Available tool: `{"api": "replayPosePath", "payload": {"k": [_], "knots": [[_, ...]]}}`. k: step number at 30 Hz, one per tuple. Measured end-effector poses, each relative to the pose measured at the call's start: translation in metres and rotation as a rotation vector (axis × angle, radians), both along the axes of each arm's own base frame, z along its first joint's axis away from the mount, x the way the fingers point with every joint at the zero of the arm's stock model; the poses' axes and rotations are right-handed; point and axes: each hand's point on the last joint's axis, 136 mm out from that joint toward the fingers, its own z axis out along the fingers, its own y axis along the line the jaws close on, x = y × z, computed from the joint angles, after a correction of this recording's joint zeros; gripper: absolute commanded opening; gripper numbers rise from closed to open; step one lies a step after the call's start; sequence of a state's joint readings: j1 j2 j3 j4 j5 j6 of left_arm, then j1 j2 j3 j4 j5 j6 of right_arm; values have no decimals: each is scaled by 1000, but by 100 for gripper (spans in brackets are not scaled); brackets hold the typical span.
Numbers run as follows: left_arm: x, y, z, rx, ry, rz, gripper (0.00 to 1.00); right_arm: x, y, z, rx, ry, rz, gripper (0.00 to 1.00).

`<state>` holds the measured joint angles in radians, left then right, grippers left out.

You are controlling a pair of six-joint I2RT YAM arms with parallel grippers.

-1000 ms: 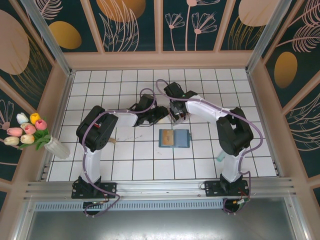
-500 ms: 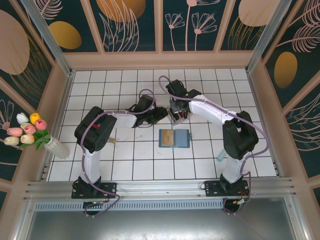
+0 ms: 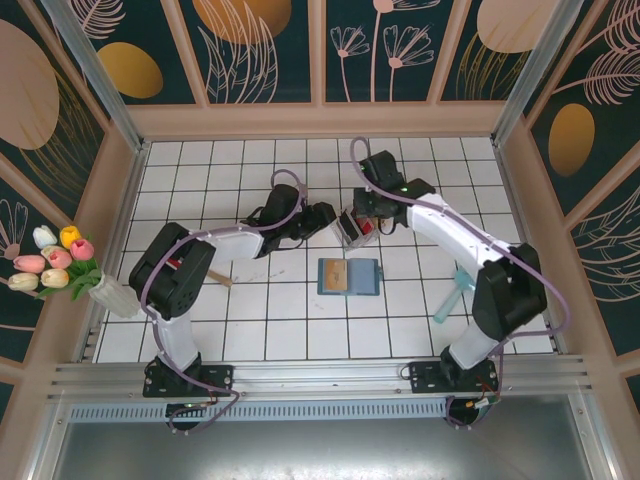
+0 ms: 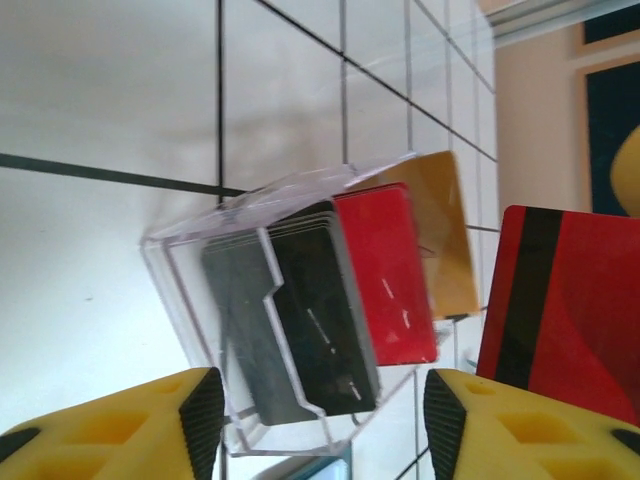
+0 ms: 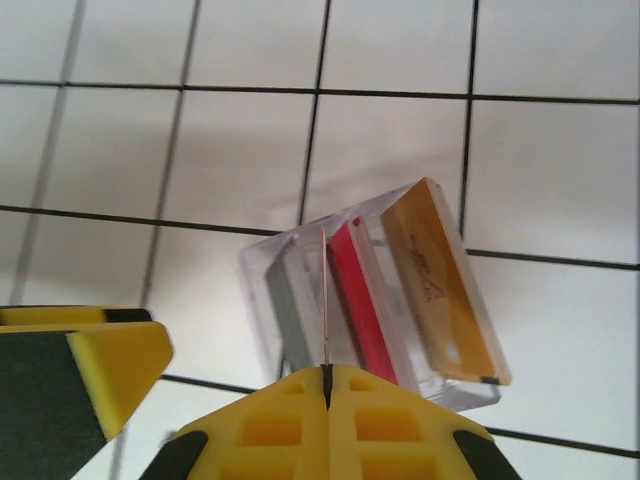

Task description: Put the credit cards into the card holder

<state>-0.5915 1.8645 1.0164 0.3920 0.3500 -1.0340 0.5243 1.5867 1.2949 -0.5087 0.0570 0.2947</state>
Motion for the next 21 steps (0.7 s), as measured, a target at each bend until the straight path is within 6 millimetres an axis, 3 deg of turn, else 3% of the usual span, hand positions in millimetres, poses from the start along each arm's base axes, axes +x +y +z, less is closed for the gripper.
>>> {"api": "replayPosePath", "payload": {"k": [6,10,16,21], "knots": [[1,-13,42,-182,-93,-72,65,-2,-18,46,299,-40,-10,0],[-3,-23,73,-292,-155,-131,66,-6,-16,72,447,-67,29,0],[-12,-31,110,-420,-226,-210,65,-14,-10,80,583,-38,81,0],[-17,-35,129,-481,-260,-254,63,-19,-3,84,655,-15,124,0]]}}
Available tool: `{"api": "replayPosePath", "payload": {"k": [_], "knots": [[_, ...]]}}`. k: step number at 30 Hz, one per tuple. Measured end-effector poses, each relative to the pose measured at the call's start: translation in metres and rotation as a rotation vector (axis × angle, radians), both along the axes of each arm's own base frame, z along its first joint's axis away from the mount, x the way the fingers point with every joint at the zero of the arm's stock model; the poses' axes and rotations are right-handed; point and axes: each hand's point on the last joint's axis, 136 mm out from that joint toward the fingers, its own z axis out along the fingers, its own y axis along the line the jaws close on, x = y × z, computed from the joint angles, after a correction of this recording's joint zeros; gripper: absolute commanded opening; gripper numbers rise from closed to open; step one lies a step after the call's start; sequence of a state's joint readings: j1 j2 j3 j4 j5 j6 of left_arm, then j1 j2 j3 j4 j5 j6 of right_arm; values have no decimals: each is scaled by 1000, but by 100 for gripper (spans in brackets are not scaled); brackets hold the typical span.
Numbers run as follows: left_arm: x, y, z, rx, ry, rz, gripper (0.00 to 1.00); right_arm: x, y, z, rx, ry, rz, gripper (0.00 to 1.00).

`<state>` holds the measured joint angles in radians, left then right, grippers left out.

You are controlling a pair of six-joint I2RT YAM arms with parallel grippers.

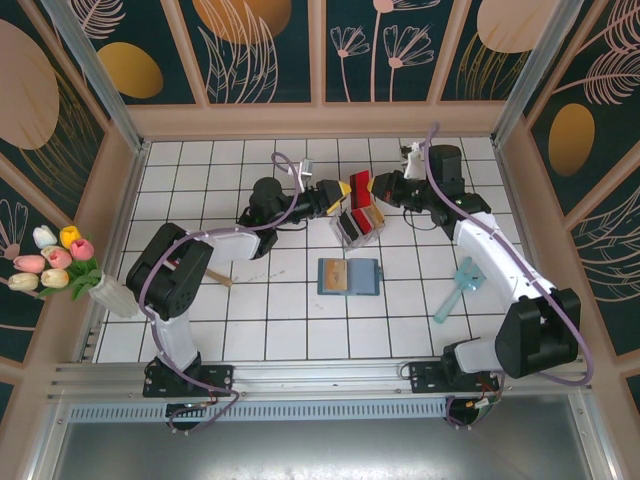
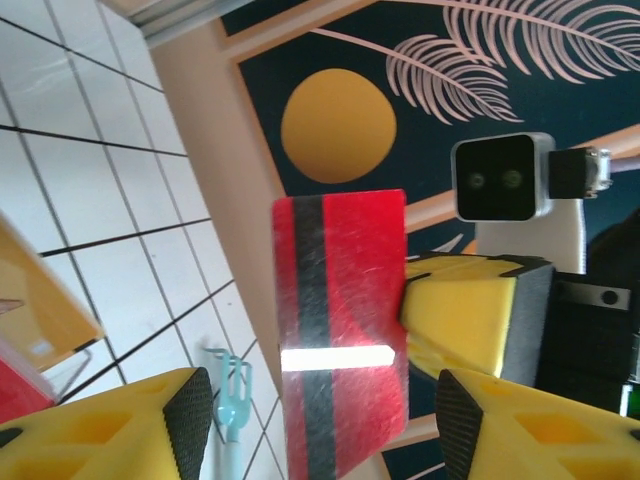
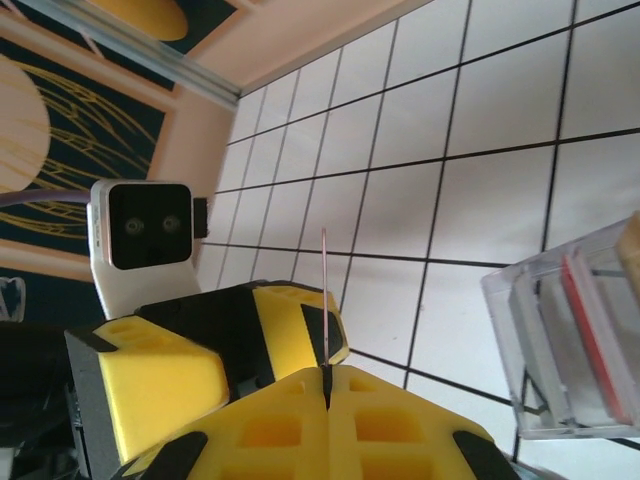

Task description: Put the credit cards into the card holder

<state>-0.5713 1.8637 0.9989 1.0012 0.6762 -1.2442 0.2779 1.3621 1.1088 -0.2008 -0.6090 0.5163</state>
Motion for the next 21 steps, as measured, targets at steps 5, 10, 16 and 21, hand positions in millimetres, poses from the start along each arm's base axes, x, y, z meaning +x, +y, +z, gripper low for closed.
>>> {"api": "replayPosePath", "payload": {"k": [5,10,16,21], "knots": [[-2,-2,5,-27,-4,-24,55,-3,6,5,48,-2,33,0],[-2,-3,5,-48,11,-31,24,-5,8,3,71,6,43,1],[-3,-3,12,-77,4,-30,2,-2,-1,-6,66,29,10,12],[-11,4,-22,2,72,-9,2,-7,-16,-37,-1,80,-52,31]]}}
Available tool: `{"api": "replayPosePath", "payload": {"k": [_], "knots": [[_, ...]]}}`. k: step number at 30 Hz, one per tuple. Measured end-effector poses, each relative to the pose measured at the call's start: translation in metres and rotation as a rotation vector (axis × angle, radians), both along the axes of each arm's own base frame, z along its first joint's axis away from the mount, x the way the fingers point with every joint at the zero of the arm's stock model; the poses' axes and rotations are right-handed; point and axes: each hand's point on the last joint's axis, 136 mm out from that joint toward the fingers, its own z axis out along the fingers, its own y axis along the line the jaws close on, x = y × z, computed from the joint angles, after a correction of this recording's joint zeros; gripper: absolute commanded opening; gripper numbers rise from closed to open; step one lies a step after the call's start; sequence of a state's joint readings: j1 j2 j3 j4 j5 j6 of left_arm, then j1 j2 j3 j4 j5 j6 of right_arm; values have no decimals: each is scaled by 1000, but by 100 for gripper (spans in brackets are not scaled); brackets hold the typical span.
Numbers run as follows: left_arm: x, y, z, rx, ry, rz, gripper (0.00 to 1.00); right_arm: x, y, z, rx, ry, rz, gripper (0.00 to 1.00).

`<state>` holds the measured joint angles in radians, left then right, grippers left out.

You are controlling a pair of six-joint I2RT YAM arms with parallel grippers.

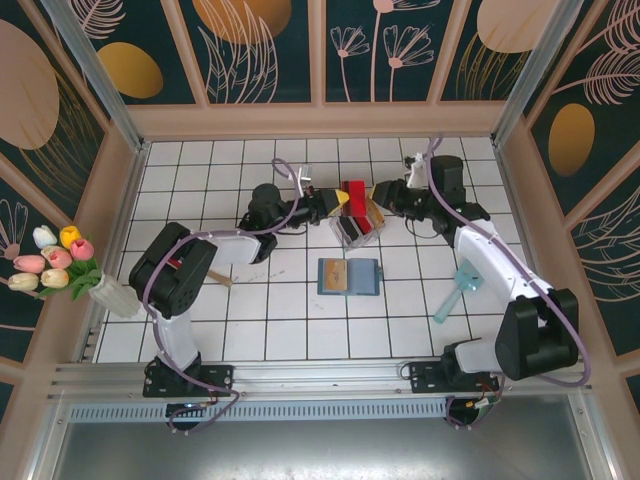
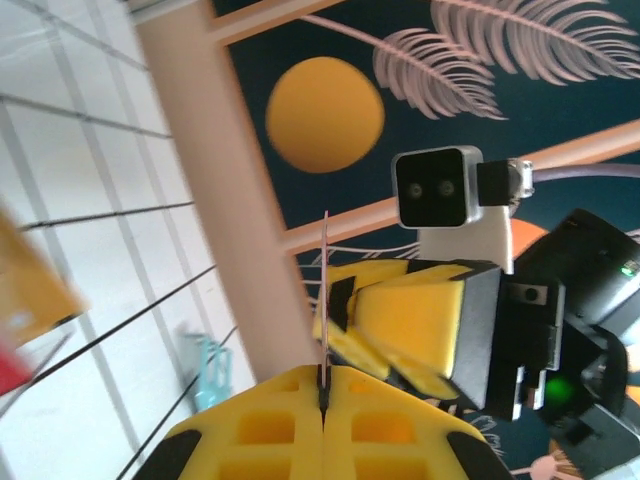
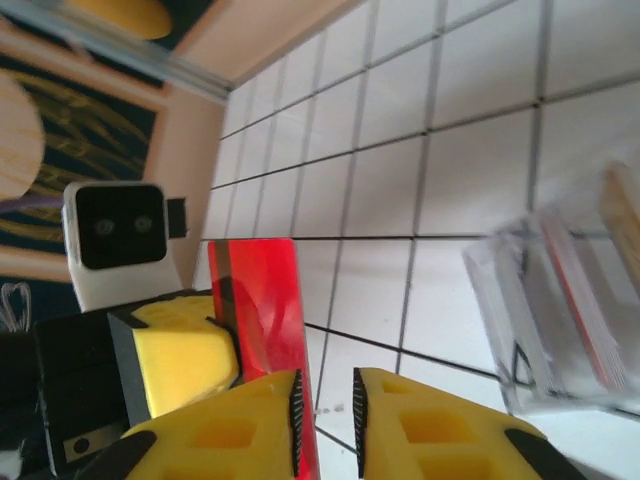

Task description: Put the credit cards into the card holder

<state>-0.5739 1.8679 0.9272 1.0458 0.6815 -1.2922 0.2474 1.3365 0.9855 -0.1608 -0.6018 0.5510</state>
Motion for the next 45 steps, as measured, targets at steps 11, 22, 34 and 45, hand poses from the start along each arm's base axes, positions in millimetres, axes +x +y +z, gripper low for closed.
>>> {"api": "replayPosePath", "payload": {"k": [11,22,34,45], "knots": [[-63,15,-93,346,138,60,2,-80,-43,-141,-179,319,-151,32],[-90,15,-132,472,162,110,3,-97,-30,-165,-189,344,-154,31],[-96,12,-153,514,173,111,4,-94,-32,-178,-206,352,-174,31],[-99,4,-163,498,190,98,4,-94,-31,-189,-218,372,-169,24]]}}
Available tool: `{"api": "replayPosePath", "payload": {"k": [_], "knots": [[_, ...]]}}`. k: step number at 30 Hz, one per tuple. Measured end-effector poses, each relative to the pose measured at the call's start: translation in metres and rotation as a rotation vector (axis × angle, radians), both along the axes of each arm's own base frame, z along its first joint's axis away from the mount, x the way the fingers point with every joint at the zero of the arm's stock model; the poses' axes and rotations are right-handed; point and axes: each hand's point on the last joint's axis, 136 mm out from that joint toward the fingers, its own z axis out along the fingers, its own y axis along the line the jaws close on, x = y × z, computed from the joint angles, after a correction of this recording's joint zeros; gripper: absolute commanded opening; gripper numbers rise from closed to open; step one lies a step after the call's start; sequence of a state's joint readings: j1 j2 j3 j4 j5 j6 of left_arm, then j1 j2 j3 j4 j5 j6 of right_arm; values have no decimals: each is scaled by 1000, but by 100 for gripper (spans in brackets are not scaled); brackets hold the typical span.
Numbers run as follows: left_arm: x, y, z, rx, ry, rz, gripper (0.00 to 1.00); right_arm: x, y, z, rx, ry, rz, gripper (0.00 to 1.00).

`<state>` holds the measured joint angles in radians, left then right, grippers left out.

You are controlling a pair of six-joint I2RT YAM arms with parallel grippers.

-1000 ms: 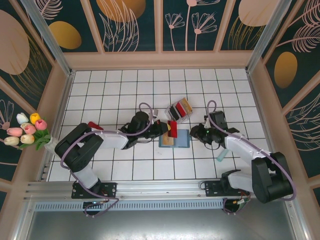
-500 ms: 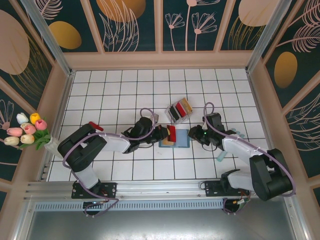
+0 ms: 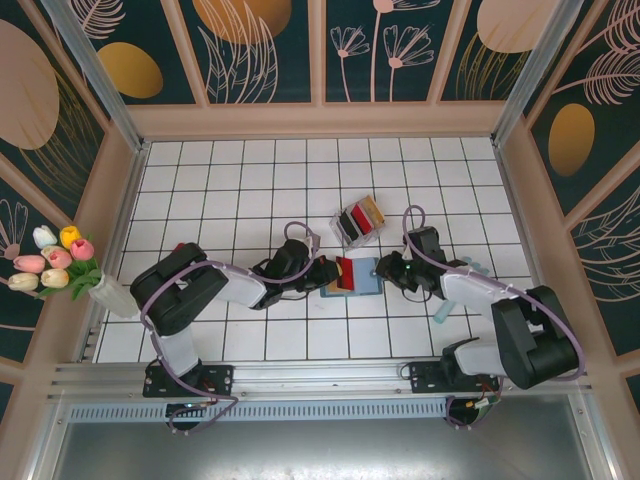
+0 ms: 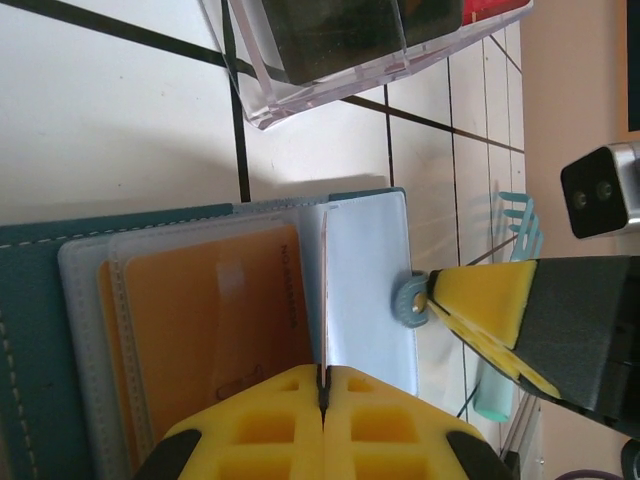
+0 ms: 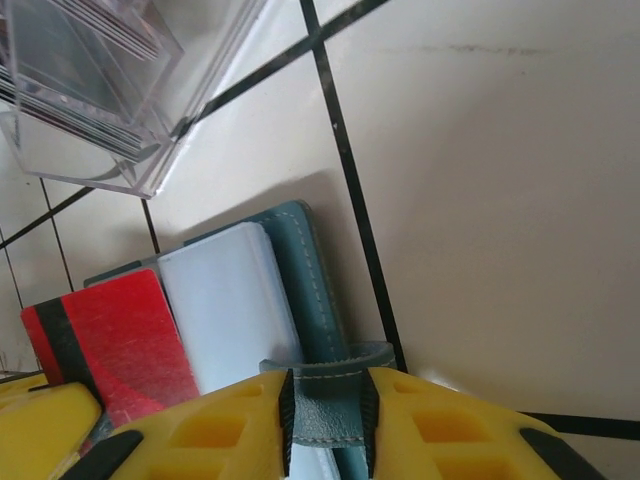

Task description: Put the credit cards into the card holder

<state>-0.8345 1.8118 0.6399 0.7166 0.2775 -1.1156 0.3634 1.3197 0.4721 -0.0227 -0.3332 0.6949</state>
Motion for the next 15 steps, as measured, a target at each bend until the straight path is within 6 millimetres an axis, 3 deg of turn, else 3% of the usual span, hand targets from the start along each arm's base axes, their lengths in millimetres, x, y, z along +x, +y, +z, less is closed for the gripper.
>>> {"api": "replayPosePath", "payload": {"k": [15], "knots": [[-2,-1,-5,-69,66,47,4,-2,4,-3,-1,2,16,20]]}}
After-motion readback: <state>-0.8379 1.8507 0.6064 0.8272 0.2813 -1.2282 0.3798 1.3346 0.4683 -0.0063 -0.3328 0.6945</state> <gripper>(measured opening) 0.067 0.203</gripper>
